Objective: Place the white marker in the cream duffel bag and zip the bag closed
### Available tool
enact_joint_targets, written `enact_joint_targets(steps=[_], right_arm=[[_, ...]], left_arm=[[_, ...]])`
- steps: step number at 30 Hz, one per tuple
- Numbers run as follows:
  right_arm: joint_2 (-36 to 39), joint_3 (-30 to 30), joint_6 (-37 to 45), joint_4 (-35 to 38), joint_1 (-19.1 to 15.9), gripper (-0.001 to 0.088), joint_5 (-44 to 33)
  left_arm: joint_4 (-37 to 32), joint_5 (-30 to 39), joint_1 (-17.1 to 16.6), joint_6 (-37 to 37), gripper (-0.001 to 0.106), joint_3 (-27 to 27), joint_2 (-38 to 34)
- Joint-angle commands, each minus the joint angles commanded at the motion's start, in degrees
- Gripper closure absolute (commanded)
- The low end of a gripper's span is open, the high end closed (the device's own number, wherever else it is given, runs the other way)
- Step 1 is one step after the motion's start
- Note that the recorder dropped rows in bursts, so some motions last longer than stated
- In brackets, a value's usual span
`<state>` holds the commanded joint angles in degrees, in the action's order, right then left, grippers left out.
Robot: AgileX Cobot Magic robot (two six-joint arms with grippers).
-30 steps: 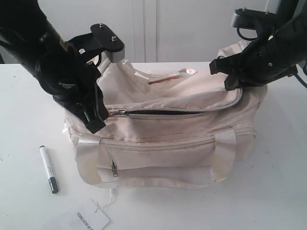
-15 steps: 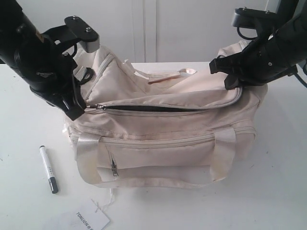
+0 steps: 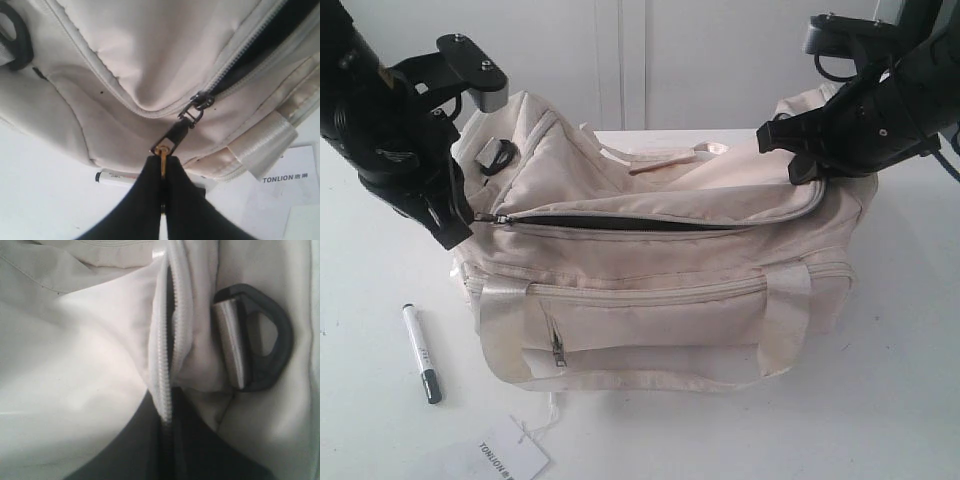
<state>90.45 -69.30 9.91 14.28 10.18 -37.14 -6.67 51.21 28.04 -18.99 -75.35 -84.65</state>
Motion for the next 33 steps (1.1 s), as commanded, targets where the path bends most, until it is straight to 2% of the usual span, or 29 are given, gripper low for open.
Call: enact_joint_targets(steps=[3,7,16,24,33], right_arm=[[0.0,0.0,0.0,-1.3,0.0,0.0868,0.4],[0.0,0.0,-1.3,-2.4,0.0,0.0868,1.0],[0.0,0.0,-1.1,-3.2,0.0,0.0868,2.8],[0.0,0.0,-1.4,-2.5,0.0,0.0859,2.5],[-0.6,0.0,-1.4,-2.1,0.1,0.0542,1.3]], left_arm=[[-1.9,0.9,-0.1,0.2,0.105,0.0,0.0],[-1.3,1.1,-2.7,2.5,0.105,0.0,0.0],[12.5,1.6,-2.8,0.8,0.105,0.0,0.0],[13.1,1.2,-2.8,0.8,0.105,0.0,0.0],[13.5,0.9,-2.8,0.8,0.105,0.0,0.0]])
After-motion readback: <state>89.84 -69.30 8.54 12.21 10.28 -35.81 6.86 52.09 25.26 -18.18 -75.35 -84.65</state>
